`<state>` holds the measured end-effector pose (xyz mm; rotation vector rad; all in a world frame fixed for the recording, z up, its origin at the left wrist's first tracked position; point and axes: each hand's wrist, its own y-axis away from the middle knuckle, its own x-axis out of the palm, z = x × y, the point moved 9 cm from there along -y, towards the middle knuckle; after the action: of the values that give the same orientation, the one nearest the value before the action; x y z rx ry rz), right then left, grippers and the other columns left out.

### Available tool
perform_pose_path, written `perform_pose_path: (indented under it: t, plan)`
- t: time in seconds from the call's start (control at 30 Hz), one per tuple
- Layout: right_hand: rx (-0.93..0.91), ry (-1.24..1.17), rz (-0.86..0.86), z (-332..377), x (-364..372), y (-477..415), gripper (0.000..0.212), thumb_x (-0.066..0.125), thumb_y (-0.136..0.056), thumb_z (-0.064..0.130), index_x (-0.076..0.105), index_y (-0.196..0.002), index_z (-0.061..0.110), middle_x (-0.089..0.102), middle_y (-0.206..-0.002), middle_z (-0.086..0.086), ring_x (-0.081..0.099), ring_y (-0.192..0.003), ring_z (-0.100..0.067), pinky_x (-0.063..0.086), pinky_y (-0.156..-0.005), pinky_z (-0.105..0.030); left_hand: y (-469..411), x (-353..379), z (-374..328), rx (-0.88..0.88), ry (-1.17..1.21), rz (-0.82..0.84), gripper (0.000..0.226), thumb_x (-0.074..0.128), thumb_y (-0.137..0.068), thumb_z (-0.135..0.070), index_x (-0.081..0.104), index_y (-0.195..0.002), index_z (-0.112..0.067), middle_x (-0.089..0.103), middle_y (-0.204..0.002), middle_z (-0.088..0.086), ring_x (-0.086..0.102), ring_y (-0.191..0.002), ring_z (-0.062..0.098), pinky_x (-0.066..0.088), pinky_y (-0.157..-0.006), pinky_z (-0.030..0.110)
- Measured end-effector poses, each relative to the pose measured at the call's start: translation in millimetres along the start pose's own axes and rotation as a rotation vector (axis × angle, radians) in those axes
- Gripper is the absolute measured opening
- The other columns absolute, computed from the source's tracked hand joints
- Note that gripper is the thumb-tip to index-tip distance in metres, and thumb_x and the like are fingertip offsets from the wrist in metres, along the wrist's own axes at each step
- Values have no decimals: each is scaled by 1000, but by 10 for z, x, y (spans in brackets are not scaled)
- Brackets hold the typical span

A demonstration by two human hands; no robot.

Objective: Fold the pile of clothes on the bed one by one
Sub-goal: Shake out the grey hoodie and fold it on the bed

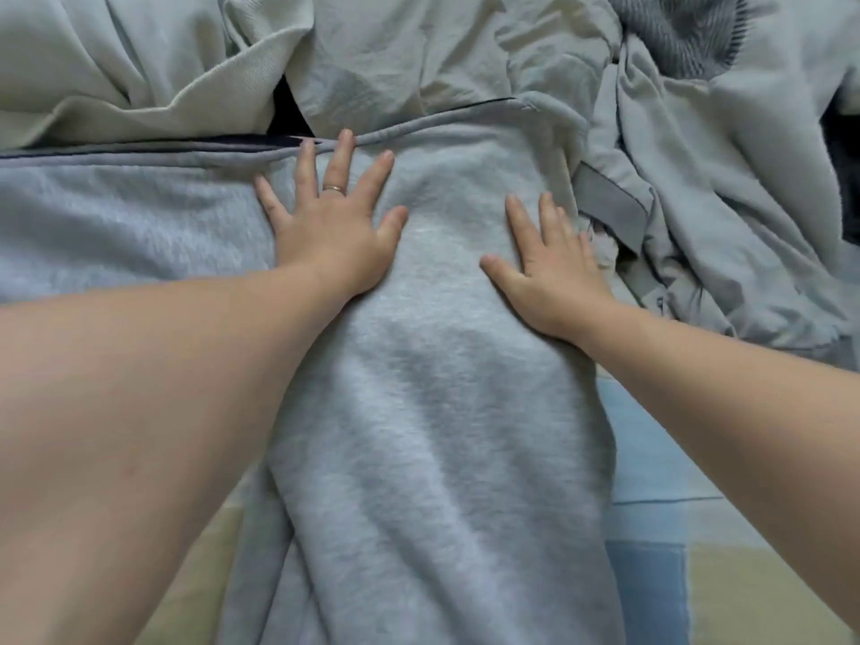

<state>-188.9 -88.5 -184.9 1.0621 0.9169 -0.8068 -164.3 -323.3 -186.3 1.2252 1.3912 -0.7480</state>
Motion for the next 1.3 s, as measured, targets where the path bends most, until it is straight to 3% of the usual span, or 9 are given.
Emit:
perform_pose_path:
  t: [0.1, 0.27, 0.4, 0.6, 0.7, 0.83, 0.97, 1.07, 1.3]
  plan:
    - [82, -198, 101, -226, 144, 589, 70, 39, -100, 61, 6, -159, 43, -13, -169, -1, -8, -156, -20, -1, -126, -41, 382, 81, -143, -37, 55, 170, 64, 31, -99, -58, 6, -157, -49, -17, -168, -7, -19, -154, 26, -9, -118, 64]
    - [127, -380, 142, -57, 443, 1827, 79, 49, -102, 44, -1, -161, 31, 7, -169, 0, 8, -156, -18, 9, -126, -34, 1813, 177, -215, 202, 81, 333, 69, 32, -98, -64, 10, -159, -42, -10, -169, -1, -12, -155, 22, -10, -121, 54]
    - [298, -367, 194, 20, 785, 2805, 84, 52, -99, 46, -4, -160, 34, 5, -170, 0, 10, -156, -20, 17, -124, -49, 2790, 195, -124, 326, 39, 472, 73, 38, -97, -63, 12, -160, -37, -4, -170, 0, -10, -155, 22, -9, -123, 53]
    - [482, -497, 252, -66, 1403, 4232, 79, 53, -101, 43, 4, -161, 32, 4, -170, -3, 10, -156, -22, 13, -125, -43, 3704, 75, -75, 375, 92, 463, 80, 59, -89, -56, 25, -157, -31, -1, -170, 4, -3, -155, 27, 10, -123, 52]
    - [470, -544, 201, -70, 1518, 4614, 79, 52, -100, 44, 3, -161, 33, 3, -170, 4, 16, -153, -15, 16, -123, -35, 4145, -12, -100, 427, 226, 361, 74, 69, -85, -46, 38, -150, -25, 12, -167, 7, 14, -152, 29, 23, -120, 47]
    - [346, -619, 59, 6, 1510, 4863, 84, 58, -98, 39, 3, -161, 34, 6, -168, 11, 10, -153, -7, 13, -118, -24, 4679, 72, -149, 462, 330, 276, 61, 80, -76, -44, 55, -127, -21, 45, -132, 5, 49, -116, 30, 46, -97, 47]
    - [239, -604, 91, -80, 1571, 5106, 93, 64, -93, 36, -2, -158, 46, -3, -168, 16, 4, -153, -2, 19, -116, -25, 5145, 455, -352, 478, 260, 385, 85, 84, -63, -62, 43, -130, -28, 39, -132, -1, 51, -112, 28, 47, -93, 44]
    - [140, -483, 177, -114, 1617, 5235, 100, 71, -89, 34, -2, -155, 53, -12, -167, 18, 20, -151, -11, 37, -103, -28, 5271, 593, -418, 414, 75, 337, 104, 80, -63, -66, 28, -147, -32, 29, -148, -1, 46, -123, 29, 43, -97, 45]
    - [144, -330, 17, -85, 1463, 5098, 69, 67, -91, 31, 37, -153, 32, 14, -167, -1, 30, -146, -27, 45, -105, -45, 5228, 489, -431, 127, 567, 253, 42, 59, -82, -7, 56, -122, -16, 44, -121, 6, 56, -97, 26, 48, -92, 45]
